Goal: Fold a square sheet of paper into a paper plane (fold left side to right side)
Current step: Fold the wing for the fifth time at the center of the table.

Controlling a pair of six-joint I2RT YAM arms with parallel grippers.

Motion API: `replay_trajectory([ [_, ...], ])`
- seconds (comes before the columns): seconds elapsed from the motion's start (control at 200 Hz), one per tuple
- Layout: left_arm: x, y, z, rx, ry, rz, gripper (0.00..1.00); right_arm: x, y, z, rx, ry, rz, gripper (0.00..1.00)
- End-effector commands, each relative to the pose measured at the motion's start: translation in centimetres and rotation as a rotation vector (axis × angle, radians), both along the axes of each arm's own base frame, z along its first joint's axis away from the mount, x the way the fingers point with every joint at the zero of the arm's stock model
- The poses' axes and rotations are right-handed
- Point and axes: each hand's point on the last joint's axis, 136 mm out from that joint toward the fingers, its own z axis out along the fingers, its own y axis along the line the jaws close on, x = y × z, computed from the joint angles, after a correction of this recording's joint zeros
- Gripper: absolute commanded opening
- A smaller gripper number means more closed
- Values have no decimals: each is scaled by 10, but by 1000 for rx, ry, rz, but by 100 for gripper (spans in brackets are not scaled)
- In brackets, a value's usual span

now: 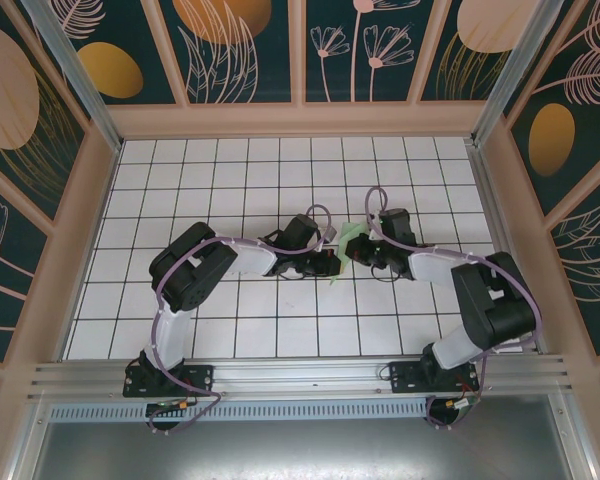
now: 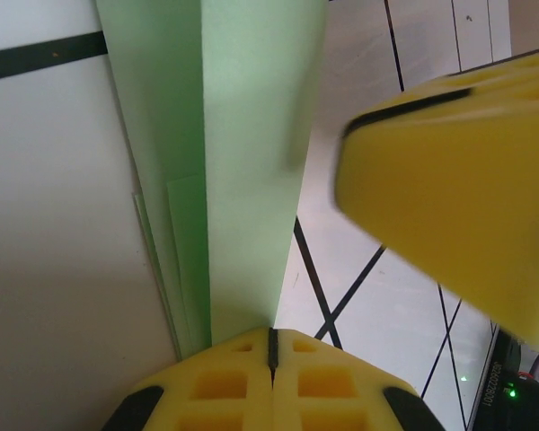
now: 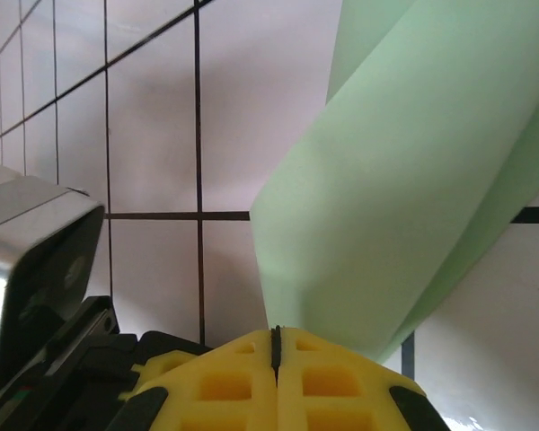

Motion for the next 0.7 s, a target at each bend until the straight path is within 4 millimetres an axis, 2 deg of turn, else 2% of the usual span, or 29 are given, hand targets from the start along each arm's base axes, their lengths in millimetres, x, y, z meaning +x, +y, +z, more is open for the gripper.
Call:
replay_trajectory([
  [0.0,-19,30,-63,214,72,22,6,15,9,6,-2,-46,23,1],
  [0.315,-22,32,-62,214,90,29,5,19,-7,-25,-109,-7,5,0],
  [0.696,-26,34,-64,207,100,28,4,31,-24,-31,-138,-40,-12,0],
])
